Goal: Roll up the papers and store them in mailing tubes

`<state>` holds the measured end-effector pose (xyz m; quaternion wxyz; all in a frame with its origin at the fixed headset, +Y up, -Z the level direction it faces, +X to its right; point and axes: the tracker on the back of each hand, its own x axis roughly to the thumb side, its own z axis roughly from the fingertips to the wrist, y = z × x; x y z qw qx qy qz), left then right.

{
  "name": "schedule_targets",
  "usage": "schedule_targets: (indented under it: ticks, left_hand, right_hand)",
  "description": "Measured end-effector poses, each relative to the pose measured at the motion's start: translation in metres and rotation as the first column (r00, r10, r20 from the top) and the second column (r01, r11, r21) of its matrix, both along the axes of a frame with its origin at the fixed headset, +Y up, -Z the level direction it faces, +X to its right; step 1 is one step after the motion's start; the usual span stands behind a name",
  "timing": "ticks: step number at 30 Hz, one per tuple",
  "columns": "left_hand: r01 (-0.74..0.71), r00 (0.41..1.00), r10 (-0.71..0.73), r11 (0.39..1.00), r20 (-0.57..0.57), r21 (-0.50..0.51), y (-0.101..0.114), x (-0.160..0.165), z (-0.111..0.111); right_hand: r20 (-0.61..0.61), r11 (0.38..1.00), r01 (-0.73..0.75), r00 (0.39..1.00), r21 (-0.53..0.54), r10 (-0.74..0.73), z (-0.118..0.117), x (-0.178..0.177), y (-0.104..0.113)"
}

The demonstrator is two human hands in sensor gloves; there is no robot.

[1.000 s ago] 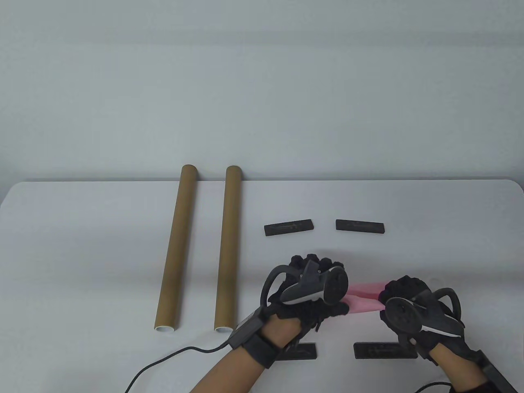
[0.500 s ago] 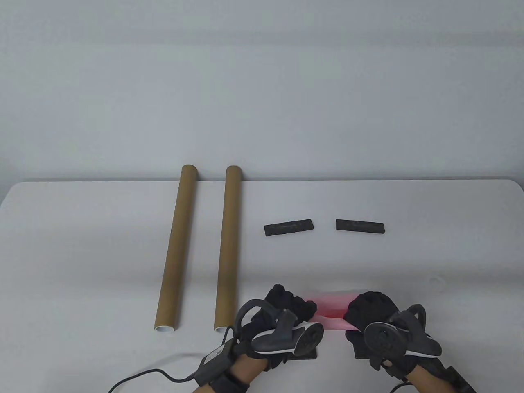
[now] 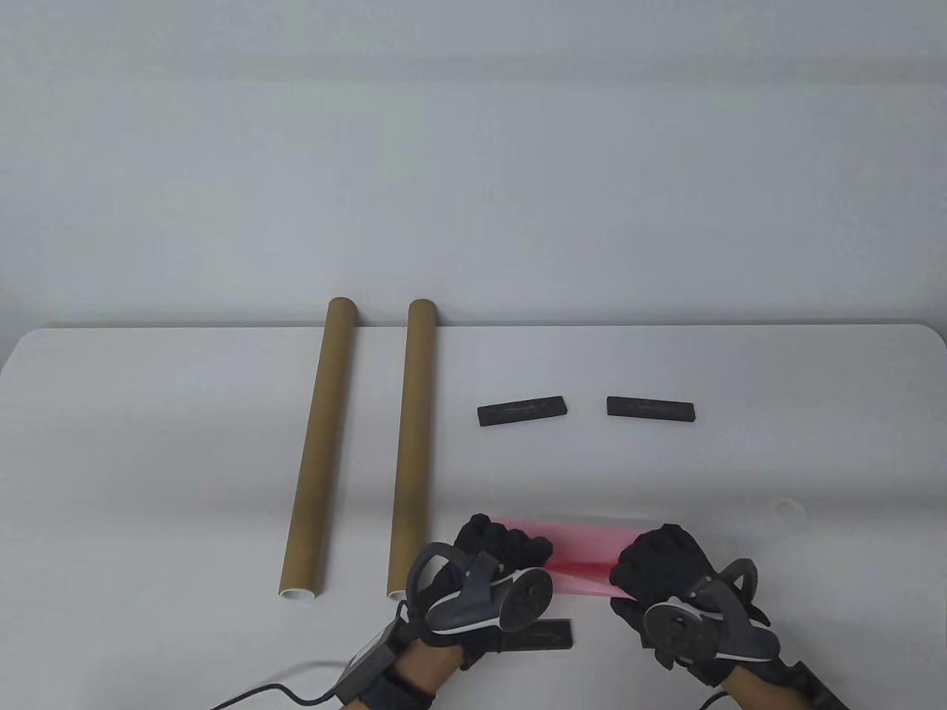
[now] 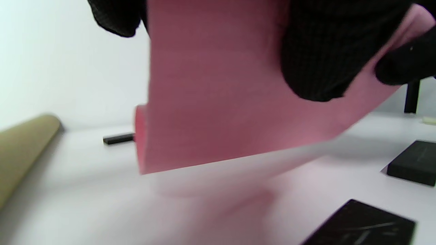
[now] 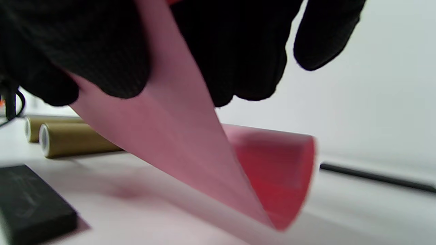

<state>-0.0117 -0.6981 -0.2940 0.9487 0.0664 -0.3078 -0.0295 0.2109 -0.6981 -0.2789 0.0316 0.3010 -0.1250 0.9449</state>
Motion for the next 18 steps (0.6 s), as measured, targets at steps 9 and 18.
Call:
schedule_targets:
  ticks: [9,18]
  left_hand:
    - [0.124,0.991,-0.129,0.983,0.031,0.138,-0.002,0.007,0.009]
    - [-0.19,0.981,0.168,0.936,-0.098,-0.296,-0.003,-0.013,-0.016]
  right_hand:
    - [0.055,0.928,0.179,0.984,-0.326,-0.17,-0.014,0.012,-0.008]
    - [-0.008,0.972,-0.074,0.997,0.223,0.078,0.013,0.0,0.005]
